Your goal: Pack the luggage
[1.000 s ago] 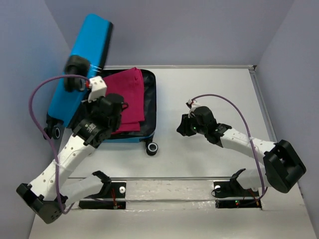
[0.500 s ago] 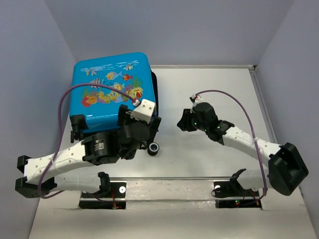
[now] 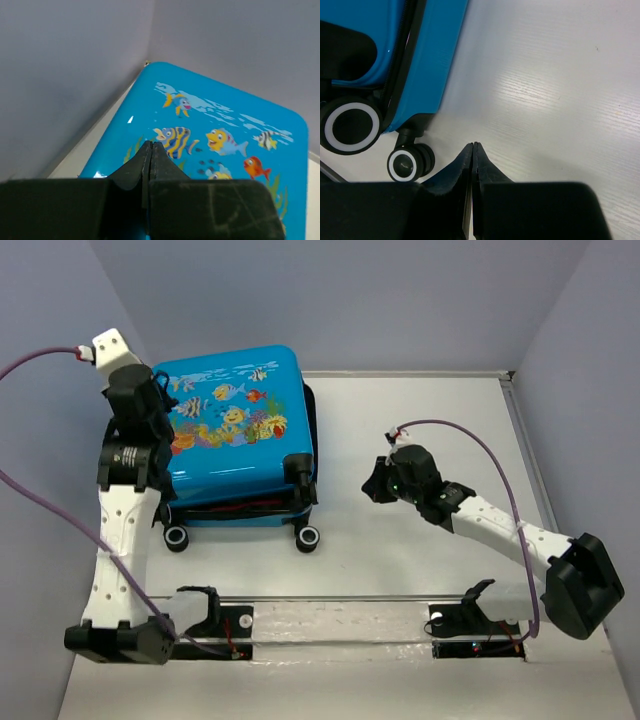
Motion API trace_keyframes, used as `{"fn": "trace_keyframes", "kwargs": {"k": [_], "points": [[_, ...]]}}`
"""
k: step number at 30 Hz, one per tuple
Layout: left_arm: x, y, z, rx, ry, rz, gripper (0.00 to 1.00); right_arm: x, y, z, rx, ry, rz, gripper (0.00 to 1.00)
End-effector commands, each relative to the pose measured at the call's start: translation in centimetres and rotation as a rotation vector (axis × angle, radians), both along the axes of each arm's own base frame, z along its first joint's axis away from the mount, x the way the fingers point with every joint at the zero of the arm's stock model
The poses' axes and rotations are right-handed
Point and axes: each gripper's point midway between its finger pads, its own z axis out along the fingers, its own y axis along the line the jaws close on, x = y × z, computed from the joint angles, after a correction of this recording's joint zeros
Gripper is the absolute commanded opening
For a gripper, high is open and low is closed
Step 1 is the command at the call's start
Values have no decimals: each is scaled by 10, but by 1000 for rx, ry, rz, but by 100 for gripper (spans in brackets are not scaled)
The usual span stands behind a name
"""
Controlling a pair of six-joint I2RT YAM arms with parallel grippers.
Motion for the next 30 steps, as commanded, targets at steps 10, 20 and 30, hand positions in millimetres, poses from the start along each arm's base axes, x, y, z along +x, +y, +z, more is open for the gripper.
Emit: {"fn": "trace_keyframes", "kwargs": {"k": [10, 20, 30], "points": [[66, 131, -100, -222, 212, 280, 6, -13, 2, 15, 46, -52, 66, 7], [67, 156, -207, -280, 424, 322, 6, -21, -6, 11, 38, -58, 63, 7], [60, 43, -288, -473, 481, -5, 6, -4, -27, 32, -17, -124, -48, 7]]}}
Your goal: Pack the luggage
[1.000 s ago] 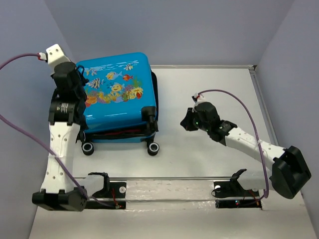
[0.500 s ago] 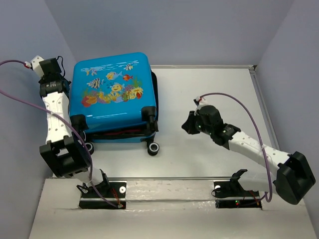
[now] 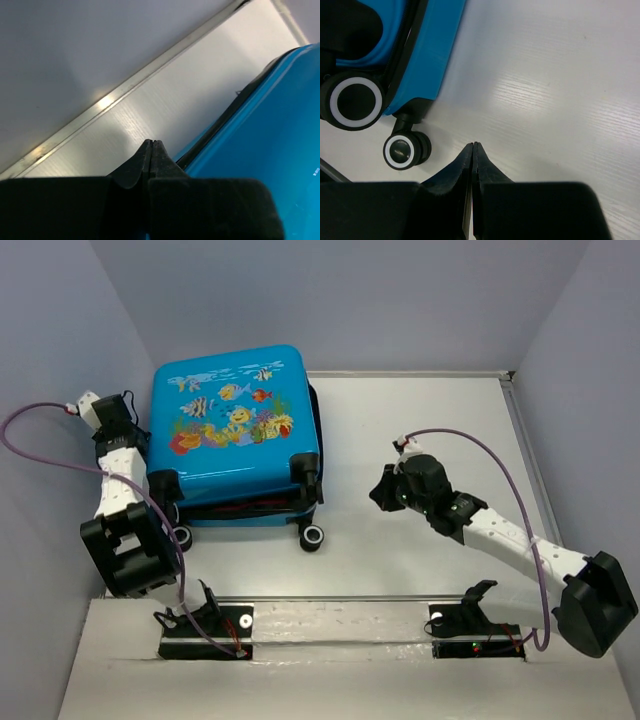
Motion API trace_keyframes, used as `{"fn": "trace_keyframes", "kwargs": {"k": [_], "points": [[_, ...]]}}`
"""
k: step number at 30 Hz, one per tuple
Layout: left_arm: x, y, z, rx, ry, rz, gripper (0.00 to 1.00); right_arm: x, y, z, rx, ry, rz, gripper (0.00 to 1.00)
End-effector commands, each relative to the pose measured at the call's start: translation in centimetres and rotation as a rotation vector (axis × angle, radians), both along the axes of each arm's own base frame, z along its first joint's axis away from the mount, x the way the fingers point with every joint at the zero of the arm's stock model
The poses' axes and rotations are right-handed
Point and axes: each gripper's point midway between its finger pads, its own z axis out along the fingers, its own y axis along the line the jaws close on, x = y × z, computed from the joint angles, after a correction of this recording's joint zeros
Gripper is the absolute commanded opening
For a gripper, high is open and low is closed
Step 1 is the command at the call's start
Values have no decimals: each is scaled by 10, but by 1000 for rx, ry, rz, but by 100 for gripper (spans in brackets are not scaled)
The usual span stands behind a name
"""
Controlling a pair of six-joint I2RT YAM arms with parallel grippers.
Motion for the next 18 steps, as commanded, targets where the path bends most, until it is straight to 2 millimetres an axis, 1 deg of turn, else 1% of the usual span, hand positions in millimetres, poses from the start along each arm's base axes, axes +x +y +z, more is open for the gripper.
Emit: {"fn": "trace_keyframes", "kwargs": {"k": [1, 2, 3, 4, 5, 6, 7, 8, 9, 10, 11, 12, 13, 14, 15, 16, 17, 18], "points": [[-6, -125, -53, -235, 57, -327, 6, 15, -13, 38, -3, -104, -74, 7], [-9, -141, -56, -261, 34, -350, 6, 17, -21, 38, -11, -99, -94, 7], [-10, -172, -57, -293, 31, -425, 6, 18, -25, 43, -6, -106, -104, 7], [-12, -187, -57, -311, 22, -457, 6, 19, -30, 44, -8, -108, -114, 7], [-17, -204, -58, -341, -6, -484, 6, 22, -40, 43, -20, -101, -139, 7], [-21, -226, -59, -355, -5, -535, 6, 22, -45, 45, -23, -106, -149, 7], [-28, -232, -61, -367, -8, -544, 6, 23, -52, 44, -26, -102, -164, 7], [-31, -248, -59, -381, -18, -574, 6, 22, -58, 42, -33, -95, -176, 7], [-35, -257, -56, -389, -28, -594, 6, 25, -67, 42, -33, -91, -197, 7], [-38, -269, -51, -395, -41, -626, 6, 24, -72, 44, -37, -95, -207, 7], [-40, -274, -37, -388, -81, -642, 6, 22, -75, 48, -40, -109, -213, 7], [-41, -277, -27, -382, -103, -649, 6, 21, -82, 48, -52, -107, -232, 7], [-42, -274, -6, -353, -154, -645, 6, 21, -85, 53, -52, -113, -250, 7], [-41, -270, 7, -329, -181, -635, 6, 20, -87, 55, -50, -111, -258, 7], [-37, -257, 28, -266, -210, -594, 6, 17, -91, 57, -48, -103, -281, 7], [-35, -251, 45, -229, -241, -576, 7, 16, -94, 58, -53, -106, -292, 7], [-33, -241, 80, -180, -306, -545, 11, 14, -97, 58, -51, -96, -308, 7], [-30, -228, 96, -128, -335, -493, 23, 12, -101, 62, -46, -102, -328, 7]]}}
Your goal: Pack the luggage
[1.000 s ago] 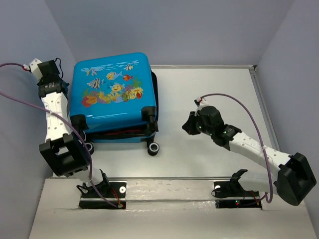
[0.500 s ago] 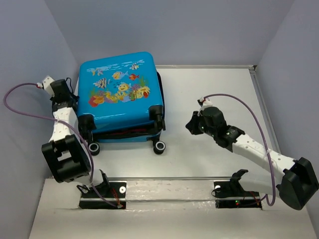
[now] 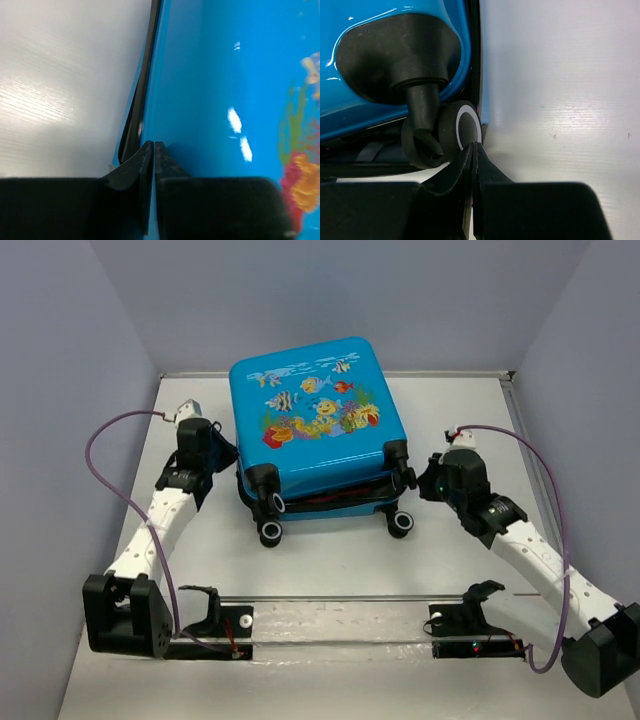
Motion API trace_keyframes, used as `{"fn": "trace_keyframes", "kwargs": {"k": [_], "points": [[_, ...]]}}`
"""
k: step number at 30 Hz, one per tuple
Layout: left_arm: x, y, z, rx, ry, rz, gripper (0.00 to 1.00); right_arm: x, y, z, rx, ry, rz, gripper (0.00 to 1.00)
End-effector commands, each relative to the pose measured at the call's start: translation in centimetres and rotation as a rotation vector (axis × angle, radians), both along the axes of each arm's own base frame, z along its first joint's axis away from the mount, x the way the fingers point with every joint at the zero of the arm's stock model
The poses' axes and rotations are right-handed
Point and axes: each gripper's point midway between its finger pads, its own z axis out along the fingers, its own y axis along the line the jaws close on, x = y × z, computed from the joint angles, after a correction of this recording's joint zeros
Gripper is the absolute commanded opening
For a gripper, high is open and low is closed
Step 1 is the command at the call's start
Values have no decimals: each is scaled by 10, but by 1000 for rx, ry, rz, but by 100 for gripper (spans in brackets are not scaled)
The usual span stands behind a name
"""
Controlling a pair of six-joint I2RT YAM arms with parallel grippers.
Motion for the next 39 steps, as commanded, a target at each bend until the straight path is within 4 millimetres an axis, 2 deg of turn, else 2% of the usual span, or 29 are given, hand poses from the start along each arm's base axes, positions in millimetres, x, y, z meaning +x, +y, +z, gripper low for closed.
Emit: {"fn": "trace_keyframes", "kwargs": {"k": [1, 2, 3, 4, 5, 7, 8, 10, 11, 12, 13, 14, 16, 17, 18, 19, 20, 21, 23, 25, 26, 31, 34, 35, 37, 39], "points": [[6, 21, 108, 71, -217, 95, 28, -5, -3, 33, 53, -49, -52, 7], [10, 24, 137, 76, -276, 107, 34, -8, -9, 32, 40, -41, -80, 7], [13, 26, 149, 87, -297, 114, 43, -10, -15, 34, 37, -48, -105, 7], [20, 29, 153, 108, -294, 132, 47, -12, -24, 40, 37, -71, -151, 7], [25, 30, 178, 108, -338, 139, 51, -16, -29, 39, 28, -64, -166, 7], [34, 34, 192, 121, -365, 157, 54, -20, -35, 41, 27, -69, -184, 7], [46, 33, 200, 130, -381, 159, 56, -24, -35, 35, 19, -46, -180, 7], [61, 33, 205, 150, -379, 154, 60, -30, -25, 23, 38, -2, -131, 7], [81, 31, 188, 168, -336, 145, 62, -33, -22, 18, 47, 16, -115, 7], [91, 29, 206, 175, -364, 129, 66, -35, -19, 14, 55, 31, -96, 7], [104, 28, 206, 187, -357, 115, 68, -40, -12, 6, 69, 56, -60, 7], [129, 29, 200, 203, -323, 106, 72, -43, -10, 1, 71, 77, -46, 7], [154, 30, 192, 227, -291, 84, 76, -48, 0, -6, 99, 114, 2, 7], [177, 33, 161, 239, -232, 68, 79, -50, 3, -11, 106, 126, 16, 7], [189, 28, 183, 222, -281, 34, 83, -52, 4, -15, 109, 139, 22, 7], [201, 29, 179, 223, -277, 10, 84, -53, 5, -20, 107, 150, 23, 7], [225, 28, 144, 216, -217, -20, 86, -53, 2, -26, 95, 163, 14, 7], [234, 22, 167, 183, -266, -89, 88, -53, 1, -34, 80, 182, 6, 7], [253, 13, 160, 148, -274, -165, 89, -54, 3, -41, 82, 202, 12, 7], [284, -7, 144, 87, -318, -258, 90, -53, 6, -47, 95, 210, 14, 7], [288, 3, 142, 59, -337, -274, 91, -53, 7, -49, 95, 215, 14, 7], [310, -21, 129, -37, -422, -386, 93, -58, 14, -64, 100, 284, 47, 7], [322, -27, 102, -57, -430, -428, 93, -68, 26, -82, 102, 329, 85, 7], [326, -28, 85, -65, -411, -442, 93, -71, 32, -85, 118, 342, 105, 7], [329, -32, 77, -65, -432, -481, 93, -71, 46, -83, 139, 330, 148, 7], [329, -45, 61, -84, -441, -548, 94, -64, 51, -80, 145, 303, 148, 7]]}}
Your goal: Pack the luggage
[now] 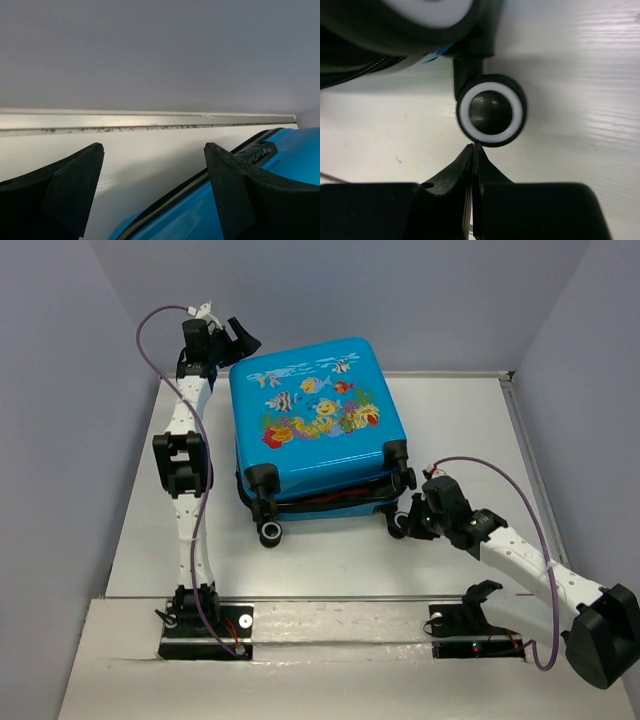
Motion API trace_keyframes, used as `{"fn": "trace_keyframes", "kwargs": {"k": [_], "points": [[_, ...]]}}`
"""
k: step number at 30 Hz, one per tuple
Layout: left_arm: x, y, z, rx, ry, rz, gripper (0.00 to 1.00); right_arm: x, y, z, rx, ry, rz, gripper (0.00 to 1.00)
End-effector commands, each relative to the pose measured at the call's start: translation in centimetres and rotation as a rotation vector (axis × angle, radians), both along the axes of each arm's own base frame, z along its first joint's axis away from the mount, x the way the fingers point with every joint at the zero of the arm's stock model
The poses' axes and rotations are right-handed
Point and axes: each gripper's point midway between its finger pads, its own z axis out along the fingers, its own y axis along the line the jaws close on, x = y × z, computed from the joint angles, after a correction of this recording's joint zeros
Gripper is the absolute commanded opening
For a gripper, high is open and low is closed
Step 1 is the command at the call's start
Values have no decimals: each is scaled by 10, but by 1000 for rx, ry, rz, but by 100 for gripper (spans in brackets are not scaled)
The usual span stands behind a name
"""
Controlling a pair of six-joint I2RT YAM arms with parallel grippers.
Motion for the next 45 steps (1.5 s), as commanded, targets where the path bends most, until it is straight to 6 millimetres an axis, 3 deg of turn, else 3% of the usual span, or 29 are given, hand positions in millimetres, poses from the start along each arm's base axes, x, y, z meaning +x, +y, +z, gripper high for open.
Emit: {"fn": "trace_keyframes", "kwargs": {"k": [1, 6, 7, 11, 13, 14, 15, 19, 20, 21, 22, 23, 24, 25, 26, 27, 28, 29, 30, 31, 32, 33, 34, 35, 36, 37, 40, 44, 45], "points": [[0, -37, 25, -43, -166, -202, 94, 15, 29, 18, 98, -81, 49, 7], [-6, -65, 3, -80, -211, -361, 95, 40, 46, 41, 132, -160, 67, 7], [-13, -89, 1, -98, -217, -419, 95, 44, 48, 42, 137, -168, 68, 7], [-38, -113, -2, -140, -216, -574, 89, 76, 43, 40, 51, -218, 3, 7], [-56, -122, -15, -158, -175, -650, 84, 97, 38, 53, 35, -256, -32, 7], [-65, -124, 7, -147, -218, -669, 83, 106, 33, 52, 16, -258, -49, 7], [-75, -124, -19, -169, -152, -668, 81, 119, 19, 57, 5, -278, -96, 7], [-104, -120, -15, -152, -151, -596, 77, 152, -7, 68, 20, -321, -146, 7], [-115, -119, 10, -154, -193, -590, 76, 159, -9, 74, 16, -342, -139, 7], [-124, -116, -7, -166, -162, -553, 75, 166, -10, 74, 15, -352, -139, 7], [-130, -113, -9, -168, -145, -525, 74, 171, -11, 76, 20, -355, -132, 7], [-143, -112, 12, -159, -178, -511, 74, 175, -10, 77, 22, -358, -121, 7], [-150, -110, 11, -156, -185, -493, 73, 184, -12, 88, 28, -388, -129, 7], [-161, -105, -12, -160, -120, -435, 71, 188, -7, 85, 36, -378, -108, 7], [-172, -102, 7, -153, -144, -404, 70, 193, -8, 87, 41, -383, -101, 7], [-187, -96, -17, -163, -75, -357, 68, 203, -7, 98, 51, -409, -101, 7], [-192, -91, -21, -163, -53, -285, 66, 208, -5, 100, 54, -412, -93, 7], [-204, -86, -1, -177, -68, -247, 64, 213, 0, 92, 51, -393, -73, 7], [-222, -82, -29, -179, 8, -181, 63, 225, 1, 106, 66, -419, -68, 7], [-232, -77, -31, -171, 13, -154, 62, 226, 5, 95, 71, -392, -52, 7], [-251, -82, -26, -149, 38, -140, 61, 238, 17, 98, 102, -389, -13, 7], [-263, -82, -46, -95, 82, -72, 61, 249, 27, 115, 135, -418, 19, 7], [-274, -85, -49, -71, 93, -65, 60, 255, 35, 116, 159, -411, 46, 7], [-288, -84, -45, -49, 109, -51, 60, 259, 47, 102, 199, -358, 83, 7], [-298, -80, -58, -28, 141, -9, 59, 263, 53, 101, 221, -346, 98, 7], [-308, -82, -59, -23, 148, -18, 59, 270, 64, 114, 263, -360, 136, 7], [-330, -68, -47, -7, 127, 40, 59, 281, 70, 106, 291, -329, 124, 7], [-314, -25, 34, 63, -34, 260, 72, 274, 46, 125, 221, -397, 25, 7], [-308, -19, 42, 89, -23, 279, 73, 264, 40, 115, 203, -380, 12, 7]]}}
